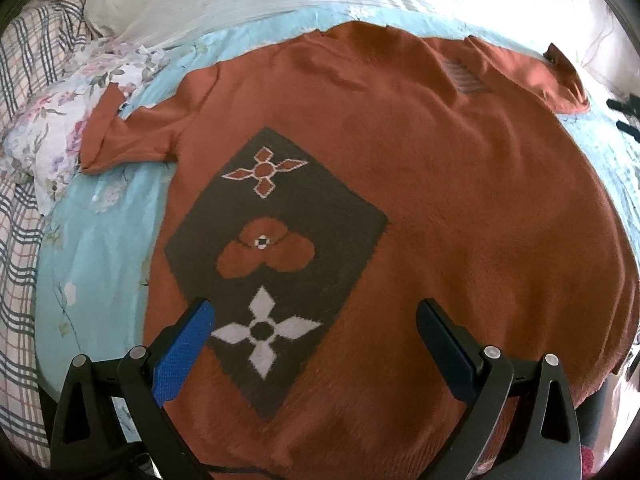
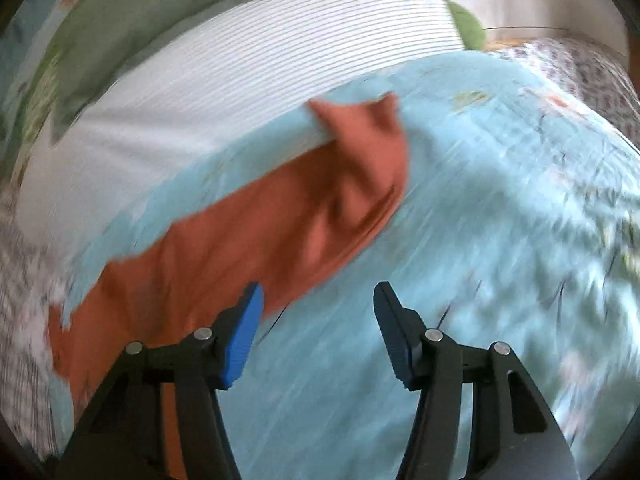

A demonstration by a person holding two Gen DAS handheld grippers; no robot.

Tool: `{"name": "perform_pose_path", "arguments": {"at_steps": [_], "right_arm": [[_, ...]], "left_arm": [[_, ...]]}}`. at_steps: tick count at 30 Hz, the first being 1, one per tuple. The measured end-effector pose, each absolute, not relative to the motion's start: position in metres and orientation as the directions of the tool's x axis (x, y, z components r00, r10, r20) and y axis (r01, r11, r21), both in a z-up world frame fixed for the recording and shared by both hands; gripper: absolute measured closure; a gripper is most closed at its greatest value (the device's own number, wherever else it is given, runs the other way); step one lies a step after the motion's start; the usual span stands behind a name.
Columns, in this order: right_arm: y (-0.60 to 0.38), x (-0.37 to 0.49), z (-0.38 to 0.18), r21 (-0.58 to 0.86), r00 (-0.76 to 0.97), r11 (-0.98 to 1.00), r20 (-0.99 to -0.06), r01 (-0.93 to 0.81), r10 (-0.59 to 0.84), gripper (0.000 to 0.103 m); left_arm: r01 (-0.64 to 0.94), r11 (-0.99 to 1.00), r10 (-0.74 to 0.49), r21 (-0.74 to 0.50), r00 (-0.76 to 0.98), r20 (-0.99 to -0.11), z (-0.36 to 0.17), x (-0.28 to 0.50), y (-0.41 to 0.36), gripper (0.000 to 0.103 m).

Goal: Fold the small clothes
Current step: 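Grasp the sweater's sleeve cuff with the right gripper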

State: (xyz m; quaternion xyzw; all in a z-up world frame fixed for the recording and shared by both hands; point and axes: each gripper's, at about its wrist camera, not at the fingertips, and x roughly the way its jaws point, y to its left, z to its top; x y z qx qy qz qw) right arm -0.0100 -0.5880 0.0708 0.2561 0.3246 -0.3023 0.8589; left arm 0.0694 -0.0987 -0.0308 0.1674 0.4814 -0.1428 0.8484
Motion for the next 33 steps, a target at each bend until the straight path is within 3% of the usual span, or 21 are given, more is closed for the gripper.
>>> {"name": "perform_pose_path", "arguments": {"at_steps": [7,16,18,25,33], "right_arm": [[-0.687,0.017,0.07,0.348,0.619,0.568,-0.677,0.746,-0.398,0.053],[-0.747,0.07,0.055,0.329,0.608,0.59,-0.704,0.738,-0.368,0.056],[-0.748,0.075,0.055,0.356,0.641,0.625,-0.699,0.695,-0.315,0.096],[-0.679,0.081,0.081,0.333,0.681,0.708,-0.676,0.623,-0.281,0.095],[-0.538,0.111,0.079,0.471,0.788,0.789,-0.615,0.395,-0.027,0.096]], "left_arm": [[0.418,0.896,-0.069,0.148,0.461,-0.885,-0.044,0.082,-0.113,0.002],[0.428,0.893,-0.068,0.138,0.433,-0.899,-0.052,0.095,-0.124,0.002],[0.429,0.892,-0.066,0.139,0.429,-0.901,-0.054,0.096,-0.125,0.002],[0.435,0.892,-0.086,0.123,0.431,-0.898,-0.053,0.095,-0.124,0.002],[0.432,0.898,-0.129,0.088,0.448,-0.885,-0.045,0.093,-0.12,0.002]]}}
